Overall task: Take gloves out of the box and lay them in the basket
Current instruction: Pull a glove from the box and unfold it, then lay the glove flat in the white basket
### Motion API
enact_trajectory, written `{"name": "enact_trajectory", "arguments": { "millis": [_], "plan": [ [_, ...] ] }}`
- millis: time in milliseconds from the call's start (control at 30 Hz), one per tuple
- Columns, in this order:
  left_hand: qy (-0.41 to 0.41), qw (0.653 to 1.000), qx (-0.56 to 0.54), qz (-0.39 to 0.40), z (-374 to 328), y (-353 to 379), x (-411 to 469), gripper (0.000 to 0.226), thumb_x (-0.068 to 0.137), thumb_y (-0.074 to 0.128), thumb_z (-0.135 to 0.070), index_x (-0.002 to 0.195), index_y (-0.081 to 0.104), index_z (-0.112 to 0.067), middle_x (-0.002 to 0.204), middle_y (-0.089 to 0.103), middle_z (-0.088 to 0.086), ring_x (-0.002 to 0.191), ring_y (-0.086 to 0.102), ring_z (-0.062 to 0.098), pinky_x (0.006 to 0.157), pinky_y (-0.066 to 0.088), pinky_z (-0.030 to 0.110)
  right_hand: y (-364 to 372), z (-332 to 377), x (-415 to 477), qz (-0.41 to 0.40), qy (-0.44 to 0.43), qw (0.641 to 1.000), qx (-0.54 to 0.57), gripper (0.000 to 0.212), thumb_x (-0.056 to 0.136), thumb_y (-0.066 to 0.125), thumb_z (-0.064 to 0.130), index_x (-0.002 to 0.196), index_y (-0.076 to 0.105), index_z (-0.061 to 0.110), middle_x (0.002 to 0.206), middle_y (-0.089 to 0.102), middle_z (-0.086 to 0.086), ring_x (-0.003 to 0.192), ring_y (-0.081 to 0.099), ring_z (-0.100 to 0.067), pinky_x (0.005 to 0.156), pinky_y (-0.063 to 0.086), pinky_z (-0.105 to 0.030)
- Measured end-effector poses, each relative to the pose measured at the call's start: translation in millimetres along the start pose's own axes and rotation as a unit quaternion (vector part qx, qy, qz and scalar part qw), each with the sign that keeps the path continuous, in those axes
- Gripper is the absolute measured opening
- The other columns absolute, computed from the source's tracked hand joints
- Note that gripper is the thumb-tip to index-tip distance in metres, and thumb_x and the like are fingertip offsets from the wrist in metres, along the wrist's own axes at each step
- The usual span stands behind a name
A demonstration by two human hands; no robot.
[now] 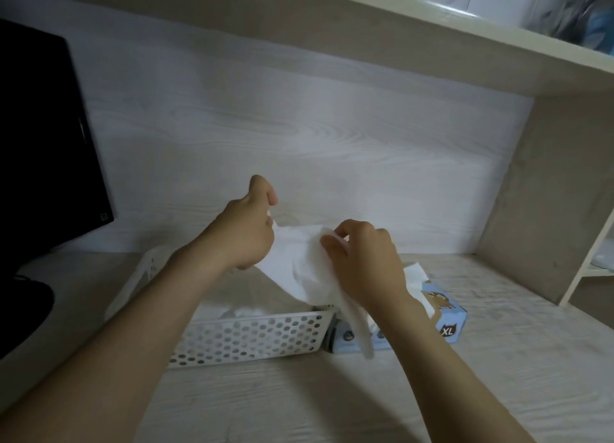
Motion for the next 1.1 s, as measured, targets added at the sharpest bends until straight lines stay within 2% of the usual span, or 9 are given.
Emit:
{"name": "enact_trajectory", "arguments": {
  "millis": [133, 233, 300, 467, 633, 767, 900, 1000, 1100],
  "plan": [
    [-0.032, 0.989, 0.053, 0.133, 24.0, 2.1, -4.5, 0.037, 0.101, 0.031, 0.0, 0.108, 0.047, -0.033, 0.096, 0.053, 0.011, 0.058, 0.049, 0.026, 0.052, 0.045, 0.032, 28.2, 20.4, 13.0, 0.075, -0.035, 0.994, -0.073, 0.03, 0.103, 0.061, 0.046, 0.104, 0.07, 0.018, 0.092, 0.068, -0.006, 0.085, 0.066, -0.031, 0.072, 0.056, -0.04],
    [-0.066, 0.981, 0.033, 0.177, 43.1, -1.8, -6.8, 0.048, 0.097, 0.033, 0.007, 0.096, 0.072, -0.021, 0.093, 0.051, 0.006, 0.061, 0.054, 0.027, 0.053, 0.054, 0.03, 46.9, 35.8, 17.8, 0.132, -0.069, 0.983, -0.104, 0.034, 0.105, 0.059, 0.047, 0.105, 0.069, 0.015, 0.096, 0.068, -0.008, 0.084, 0.066, -0.031, 0.074, 0.058, -0.042],
    [-0.076, 0.978, 0.006, 0.195, 48.1, -2.7, -7.5, 0.037, 0.101, 0.046, 0.006, 0.094, 0.078, -0.011, 0.089, 0.051, 0.009, 0.058, 0.056, 0.027, 0.056, 0.059, 0.031, 54.7, 42.0, 20.7, 0.16, -0.085, 0.976, -0.123, 0.038, 0.106, 0.056, 0.049, 0.105, 0.067, 0.013, 0.096, 0.065, -0.008, 0.085, 0.065, -0.032, 0.071, 0.054, -0.04],
    [-0.106, 0.972, -0.038, 0.207, 64.0, -10.3, -7.5, 0.005, 0.09, 0.079, -0.002, 0.093, 0.08, 0.002, 0.089, 0.059, 0.016, 0.055, 0.06, 0.025, 0.061, 0.062, 0.034, 71.5, 62.8, 28.5, 0.19, -0.14, 0.957, -0.166, 0.045, 0.105, 0.053, 0.057, 0.106, 0.063, 0.013, 0.095, 0.061, -0.007, 0.089, 0.065, -0.035, 0.068, 0.045, -0.038],
    [-0.149, 0.952, 0.083, 0.253, 87.0, -8.1, -14.4, 0.037, 0.076, 0.094, -0.012, 0.107, 0.077, -0.002, 0.093, 0.069, 0.015, 0.074, 0.071, 0.027, 0.059, 0.063, 0.033, 91.3, 79.3, 27.2, 0.212, -0.184, 0.94, -0.193, 0.054, 0.099, 0.056, 0.066, 0.108, 0.065, 0.014, 0.098, 0.064, -0.006, 0.09, 0.065, -0.032, 0.071, 0.045, -0.038],
    [-0.199, 0.922, 0.186, 0.277, 109.3, 2.5, -20.8, 0.053, 0.072, 0.097, -0.013, 0.115, 0.066, -0.008, 0.104, 0.071, 0.014, 0.083, 0.078, 0.028, 0.079, 0.066, 0.047, 100.0, 85.9, 24.3, 0.196, -0.219, 0.927, -0.233, 0.058, 0.093, 0.06, 0.07, 0.115, 0.066, 0.017, 0.107, 0.067, -0.008, 0.095, 0.066, -0.031, 0.072, 0.046, -0.037],
    [-0.219, 0.883, 0.282, 0.305, 111.5, 6.9, -27.4, 0.082, 0.078, 0.093, -0.016, 0.146, 0.049, -0.014, 0.109, 0.068, 0.002, 0.074, 0.069, 0.019, 0.074, 0.062, 0.036, 96.6, 91.2, 21.1, 0.166, -0.241, 0.931, -0.219, 0.042, 0.095, 0.072, 0.053, 0.118, 0.061, 0.02, 0.111, 0.066, -0.003, 0.099, 0.065, -0.027, 0.077, 0.054, -0.039],
    [-0.207, 0.863, 0.341, 0.31, 109.6, 10.5, -24.8, 0.092, 0.08, 0.092, -0.022, 0.158, 0.043, -0.018, 0.142, 0.06, 0.002, 0.093, 0.064, 0.025, 0.088, 0.058, 0.037, 90.6, 92.1, 20.0, 0.155, -0.242, 0.944, -0.162, 0.015, 0.098, 0.07, 0.023, 0.112, 0.066, 0.026, 0.111, 0.062, 0.001, 0.1, 0.064, -0.024, 0.078, 0.057, -0.04],
    [-0.192, 0.853, 0.38, 0.302, 109.2, 14.3, -22.3, 0.092, 0.077, 0.093, -0.028, 0.156, 0.047, -0.022, 0.157, 0.048, 0.002, 0.127, 0.058, 0.027, 0.101, 0.054, 0.038, 96.5, 86.4, 14.6, 0.22, -0.238, 0.938, -0.122, 0.018, 0.098, 0.064, 0.017, 0.11, 0.071, 0.029, 0.103, 0.057, 0.007, 0.097, 0.063, -0.019, 0.079, 0.056, -0.038]
  ]
}}
Point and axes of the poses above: each hand's wrist, its own x-axis towards the middle knuckle, its own y-axis out of the palm, z = x × y, the point moved 9 cm from there along x, towards the middle knuckle
